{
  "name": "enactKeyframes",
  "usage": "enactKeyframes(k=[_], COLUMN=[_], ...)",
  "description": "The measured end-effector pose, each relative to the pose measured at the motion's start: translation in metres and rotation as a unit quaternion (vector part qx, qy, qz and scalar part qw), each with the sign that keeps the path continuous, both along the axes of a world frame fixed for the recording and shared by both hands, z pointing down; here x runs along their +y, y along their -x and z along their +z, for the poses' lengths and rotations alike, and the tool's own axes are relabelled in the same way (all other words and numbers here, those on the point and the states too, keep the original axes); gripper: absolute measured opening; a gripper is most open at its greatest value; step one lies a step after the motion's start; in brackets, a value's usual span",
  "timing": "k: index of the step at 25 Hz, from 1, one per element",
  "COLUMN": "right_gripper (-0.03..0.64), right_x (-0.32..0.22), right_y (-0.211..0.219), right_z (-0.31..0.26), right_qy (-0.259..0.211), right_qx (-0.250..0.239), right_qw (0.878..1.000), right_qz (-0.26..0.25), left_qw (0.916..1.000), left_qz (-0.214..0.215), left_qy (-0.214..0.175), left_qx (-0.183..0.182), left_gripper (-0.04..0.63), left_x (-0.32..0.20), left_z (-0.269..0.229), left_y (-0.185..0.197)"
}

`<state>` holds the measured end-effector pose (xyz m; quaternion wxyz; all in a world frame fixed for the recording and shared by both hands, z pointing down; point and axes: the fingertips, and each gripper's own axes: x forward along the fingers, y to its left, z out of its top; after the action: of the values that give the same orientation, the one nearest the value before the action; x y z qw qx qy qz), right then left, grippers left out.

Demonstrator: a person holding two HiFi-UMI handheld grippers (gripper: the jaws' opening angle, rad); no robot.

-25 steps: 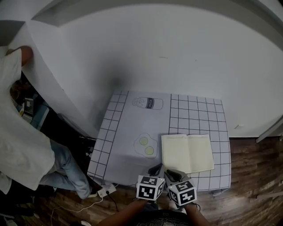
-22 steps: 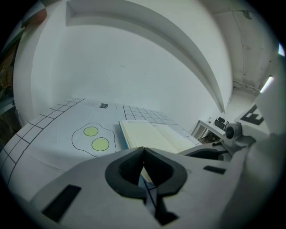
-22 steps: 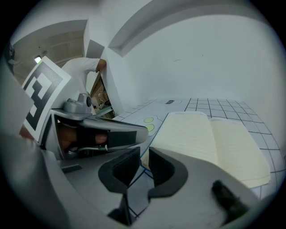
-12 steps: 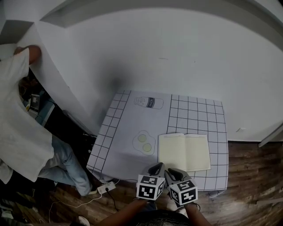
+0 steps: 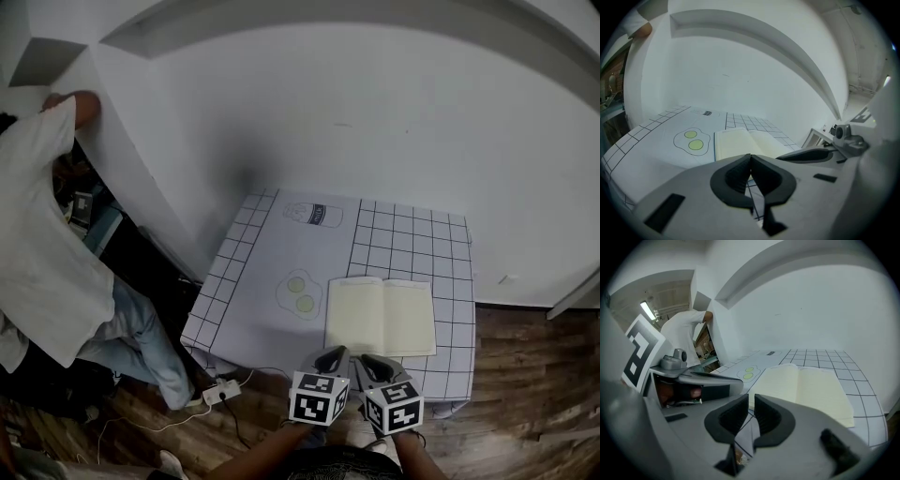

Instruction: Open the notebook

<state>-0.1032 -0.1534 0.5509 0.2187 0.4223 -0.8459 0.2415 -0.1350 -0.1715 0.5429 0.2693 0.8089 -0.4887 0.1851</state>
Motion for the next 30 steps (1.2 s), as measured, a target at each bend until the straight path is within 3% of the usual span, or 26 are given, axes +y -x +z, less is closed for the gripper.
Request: enactKeyframes(k=[30], right_gripper=[0.012], right_x=[0.028], right_y=[-0.057], right_z=[-0.029], right_qy=[-0.043], right_qx=[-0.02], right_qw=[0.999], right_qz=[0.01], left_qw=[0.9998], left_qz=[-0.005], left_qy=[-0.018], left_qx=[-0.008], left_gripper=[0.011], left_x=[0.045], left_z=[-0.014], left_y=[-0.054])
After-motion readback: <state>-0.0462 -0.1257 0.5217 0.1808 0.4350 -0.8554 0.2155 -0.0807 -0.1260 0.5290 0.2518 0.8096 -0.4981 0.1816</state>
